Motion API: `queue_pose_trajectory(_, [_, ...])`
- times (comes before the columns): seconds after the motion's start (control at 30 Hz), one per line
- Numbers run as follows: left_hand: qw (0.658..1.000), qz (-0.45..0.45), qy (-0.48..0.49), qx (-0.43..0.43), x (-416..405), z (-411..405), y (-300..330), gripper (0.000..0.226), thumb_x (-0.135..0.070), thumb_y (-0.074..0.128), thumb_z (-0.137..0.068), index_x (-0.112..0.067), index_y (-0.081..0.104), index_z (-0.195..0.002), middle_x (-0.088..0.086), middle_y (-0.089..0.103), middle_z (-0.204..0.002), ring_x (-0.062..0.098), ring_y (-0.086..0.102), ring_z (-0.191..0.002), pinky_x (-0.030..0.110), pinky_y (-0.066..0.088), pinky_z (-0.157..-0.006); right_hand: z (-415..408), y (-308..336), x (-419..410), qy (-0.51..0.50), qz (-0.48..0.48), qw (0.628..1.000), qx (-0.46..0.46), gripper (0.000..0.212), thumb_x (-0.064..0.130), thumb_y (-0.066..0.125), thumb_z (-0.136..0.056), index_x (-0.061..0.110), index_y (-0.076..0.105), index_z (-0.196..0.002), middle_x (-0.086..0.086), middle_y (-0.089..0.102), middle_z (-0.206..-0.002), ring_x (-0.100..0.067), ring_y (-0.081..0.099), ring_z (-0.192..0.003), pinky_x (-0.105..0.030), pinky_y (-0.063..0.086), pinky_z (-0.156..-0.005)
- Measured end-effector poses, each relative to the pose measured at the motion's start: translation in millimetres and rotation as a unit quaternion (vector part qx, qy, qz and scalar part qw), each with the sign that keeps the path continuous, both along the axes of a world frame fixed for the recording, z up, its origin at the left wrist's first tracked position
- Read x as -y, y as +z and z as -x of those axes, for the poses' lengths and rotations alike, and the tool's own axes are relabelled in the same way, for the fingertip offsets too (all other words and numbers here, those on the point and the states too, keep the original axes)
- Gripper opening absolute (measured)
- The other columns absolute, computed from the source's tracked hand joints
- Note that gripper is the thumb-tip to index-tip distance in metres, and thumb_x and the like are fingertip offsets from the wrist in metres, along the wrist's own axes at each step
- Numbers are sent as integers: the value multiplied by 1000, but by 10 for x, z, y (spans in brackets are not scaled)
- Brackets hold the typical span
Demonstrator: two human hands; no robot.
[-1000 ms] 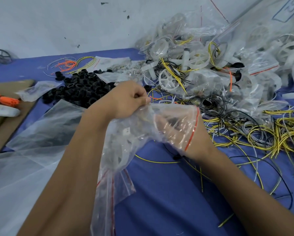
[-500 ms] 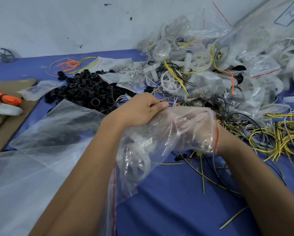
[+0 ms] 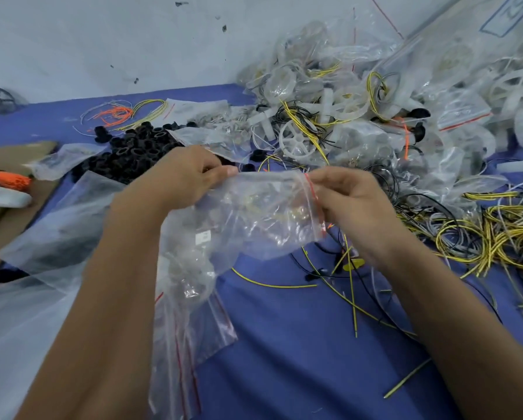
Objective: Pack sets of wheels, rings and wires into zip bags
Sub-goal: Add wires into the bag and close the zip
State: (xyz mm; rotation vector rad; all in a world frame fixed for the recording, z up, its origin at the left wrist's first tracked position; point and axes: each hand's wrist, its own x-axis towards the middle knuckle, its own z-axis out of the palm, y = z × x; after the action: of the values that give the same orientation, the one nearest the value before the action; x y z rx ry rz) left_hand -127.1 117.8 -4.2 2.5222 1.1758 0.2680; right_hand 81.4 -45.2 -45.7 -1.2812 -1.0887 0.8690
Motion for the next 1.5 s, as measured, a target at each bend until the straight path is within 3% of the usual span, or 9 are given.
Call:
queue_pose_trajectory(0.1, [995, -66, 58, 43, -31, -35, -64, 35, -43, 57, -102, -14, 61, -82, -3, 53, -70, 19, 51, -71, 32, 32, -62, -191, -129, -60, -155, 1, 979, 130, 24, -1, 52, -99, 11, 72, -94, -2, 73, -76, -18, 68, -66, -28, 52, -62])
queue_pose_trajectory(0.27, [995, -31, 41, 84, 152, -390, -106, 34, -48, 50, -103, -16, 58, -99, 1, 62, -88, 21, 56, -81, 33, 37, -68, -221, -305, -108, -137, -10, 853, 503, 24, 8, 60, -94, 18, 72, -112, 1, 70, -110, -28, 54, -104, -36, 42, -90])
queue_pose_trajectory(0.4, [995, -41, 96, -7, 360, -634, -314, 52, -59, 38, -104, -10, 49, -118, 16, 63, -111, 38, 59, -101, 44, 46, -81, -162, -354, -156, -69, 23, 817, 572, 54, 15, 58, -96, 27, 48, -147, 8, 44, -155, -29, 33, -129, -44, 35, -98])
queue_pose_trajectory(0.53, [990, -68, 91, 83, 474, -748, -326, 46, -56, 36, -105, -13, 53, -104, 12, 65, -99, 35, 59, -92, 44, 47, -78, -128, -388, -175, -3, 62, 803, 593, 59, 10, 54, -90, 28, 42, -146, 14, 50, -145, -27, 32, -136, -46, 29, -93])
queue_pose_trajectory(0.73, [985, 115, -100, 83, 434, -623, -265, 41, -50, 45, -105, -18, 62, -85, 2, 58, -75, 20, 57, -73, 38, 52, -76, -200, -262, -139, -63, 25, 827, 559, 29, 11, 70, -86, 22, 71, -113, 1, 70, -100, -30, 55, -97, -40, 42, -83])
queue_pose_trajectory(0.97, [985, -13, -6, 174, 232, -450, -156, 18, -33, 58, -102, -20, 64, -93, -9, 52, -61, 1, 43, -51, 28, 35, -59, -200, -204, -102, -159, -74, 901, 398, 19, 9, 67, -95, 10, 75, -112, -4, 72, -103, -18, 65, -93, -30, 51, -86])
queue_pose_trajectory(1.07, [982, -16, 6, 188, 226, -387, -77, 4, -23, 60, -100, -24, 62, -103, -10, 60, -78, 6, 55, -69, 29, 43, -69, -226, -171, -106, -236, -106, 914, 312, 21, 10, 64, -98, 11, 72, -117, -1, 73, -102, -14, 67, -91, -29, 52, -85])
queue_pose_trajectory(1.23, [985, -27, -69, 159, 364, -475, 70, 40, -3, 53, -98, -34, 66, -120, 6, 50, -120, 23, 43, -119, 31, 33, -101, -315, -147, -130, -252, -90, 960, 78, 18, 8, 59, -99, 15, 75, -101, 4, 65, -67, -11, 52, -55, -26, 45, -54])
queue_pose_trajectory(1.5, [991, -36, -120, 50, 555, -646, 1, 68, 6, 45, -89, -44, 62, -133, 0, 39, -142, 23, 24, -134, 42, 23, -117, -366, -146, -125, -276, -66, 956, -72, 9, 3, 61, -97, 4, 69, -101, 2, 66, -61, -13, 56, -50, -24, 48, -51])
